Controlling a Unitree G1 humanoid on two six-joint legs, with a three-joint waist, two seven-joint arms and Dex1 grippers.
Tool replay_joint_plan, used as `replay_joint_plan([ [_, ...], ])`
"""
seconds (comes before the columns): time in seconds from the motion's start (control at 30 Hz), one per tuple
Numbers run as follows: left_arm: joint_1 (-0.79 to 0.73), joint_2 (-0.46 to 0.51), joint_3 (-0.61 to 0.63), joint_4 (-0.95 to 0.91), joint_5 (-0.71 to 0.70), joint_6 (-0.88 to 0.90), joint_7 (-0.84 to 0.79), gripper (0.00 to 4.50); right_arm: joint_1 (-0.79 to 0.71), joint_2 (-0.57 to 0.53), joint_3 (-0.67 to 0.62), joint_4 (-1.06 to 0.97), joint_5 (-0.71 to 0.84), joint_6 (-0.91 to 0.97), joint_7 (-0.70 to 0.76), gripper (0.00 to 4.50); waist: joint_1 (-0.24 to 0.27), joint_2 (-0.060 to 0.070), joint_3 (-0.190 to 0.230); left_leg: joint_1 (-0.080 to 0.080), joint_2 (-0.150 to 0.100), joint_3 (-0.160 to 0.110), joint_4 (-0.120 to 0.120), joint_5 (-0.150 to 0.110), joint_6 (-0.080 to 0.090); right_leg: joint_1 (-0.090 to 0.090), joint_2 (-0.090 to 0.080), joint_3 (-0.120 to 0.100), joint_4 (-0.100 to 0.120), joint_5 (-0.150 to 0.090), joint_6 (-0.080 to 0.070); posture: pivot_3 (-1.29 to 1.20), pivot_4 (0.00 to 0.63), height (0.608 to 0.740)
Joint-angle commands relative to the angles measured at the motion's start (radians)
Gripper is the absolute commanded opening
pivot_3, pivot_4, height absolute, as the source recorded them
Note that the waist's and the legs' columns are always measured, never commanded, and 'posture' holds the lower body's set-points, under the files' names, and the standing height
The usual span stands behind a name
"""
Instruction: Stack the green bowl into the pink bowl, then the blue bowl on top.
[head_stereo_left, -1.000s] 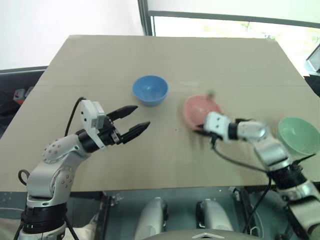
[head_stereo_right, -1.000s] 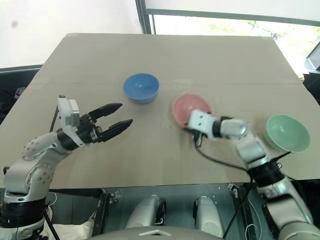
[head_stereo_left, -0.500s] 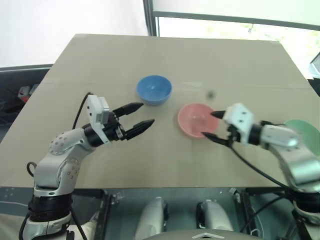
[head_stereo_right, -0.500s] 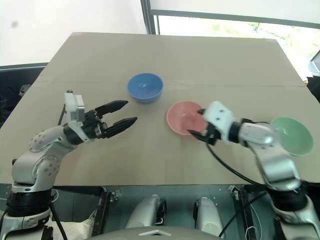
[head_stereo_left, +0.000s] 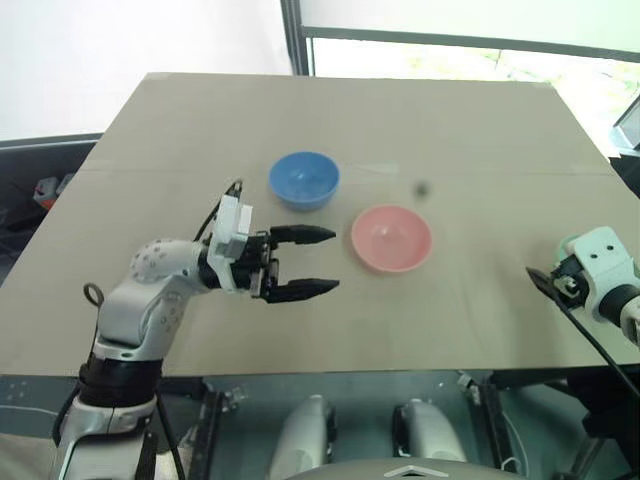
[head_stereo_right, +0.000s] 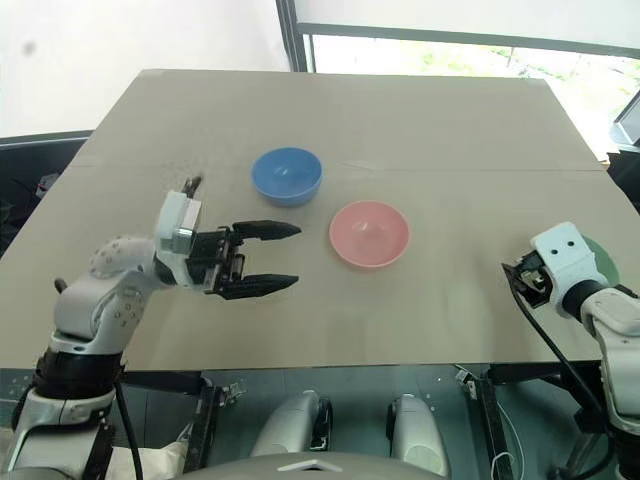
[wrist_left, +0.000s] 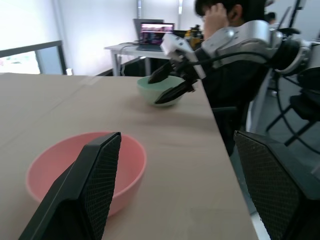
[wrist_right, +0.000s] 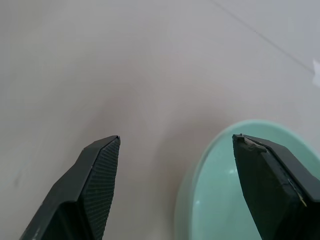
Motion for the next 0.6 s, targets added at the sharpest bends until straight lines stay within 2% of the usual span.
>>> replay_joint_plan([
  [0.03,-0.031,0.011,-0.006,-0.012,-0.03,0.018,-0.042,3.81,-0.03,0.011,0.01,0.036,0.005,-0.011,-0.032,2.58,-0.001,0.0,0.0,0.0,0.0,0.0,0.0,0.0,0.0,0.0,0.0,0.001,0.0,0.0,0.0,0.0,0.15,0.74],
  [0.1,-0.038,0.013,-0.006,-0.014,-0.028,0.02,-0.05,3.81,-0.041,0.011,0.021,0.057,0.002,-0.017,-0.042,1.6,0.0,0.0,0.0,-0.002,0.0,0.0,0.0,0.0,0.001,-0.002,0.0,0.001,-0.001,0.0,0.0,0.0,0.15,0.74],
  [0.13,-0.039,0.013,-0.004,-0.015,-0.027,0.021,-0.051,3.81,-0.046,0.01,0.024,0.064,0.003,-0.018,-0.045,1.37,0.0,0.0,0.0,-0.002,0.0,0.0,0.0,0.0,0.001,-0.002,0.0,0.001,-0.001,0.0,0.0,0.0,0.15,0.74],
  [0.17,-0.039,0.014,-0.003,-0.015,-0.025,0.022,-0.051,3.81,-0.053,0.008,0.027,0.071,0.002,-0.022,-0.051,0.82,0.0,0.0,0.0,-0.002,0.0,0.0,0.0,0.0,0.001,-0.002,0.0,0.001,-0.001,0.0,0.0,0.0,0.15,0.74],
  [0.23,-0.035,0.015,0.001,-0.016,-0.018,0.018,-0.047,3.81,-0.064,0.002,0.031,0.079,-0.003,-0.032,-0.058,0.09,0.0,0.0,0.0,-0.003,0.001,0.0,0.0,0.0,0.001,-0.002,0.0,0.0,-0.001,0.0,0.0,0.0,0.15,0.74],
  [0.4,-0.009,0.009,0.028,-0.021,-0.012,0.012,-0.002,3.81,-0.111,-0.02,0.067,0.017,0.021,-0.102,-0.019,0.09,0.001,0.001,0.0,-0.003,0.001,0.0,0.0,0.0,0.001,-0.002,0.0,0.0,-0.001,0.0,0.0,0.0,0.15,0.74],
  [0.5,0.014,-0.003,0.053,-0.011,-0.008,0.007,0.051,3.81,-0.185,0.019,0.131,-0.12,0.153,-0.14,0.082,0.09,-0.007,0.001,0.001,-0.002,0.002,0.0,0.0,0.0,0.001,-0.002,0.0,0.001,-0.001,0.0,0.0,0.0,0.15,0.74],
  [0.6,0.037,-0.014,0.068,0.008,0.03,-0.012,0.12,3.81,-0.313,0.087,0.249,-0.218,0.257,-0.124,0.127,0.09,-0.02,0.001,0.001,-0.002,0.004,-0.001,0.0,0.0,0.001,-0.002,0.002,0.0,-0.001,0.0,0.0,0.0,0.15,0.74],
])
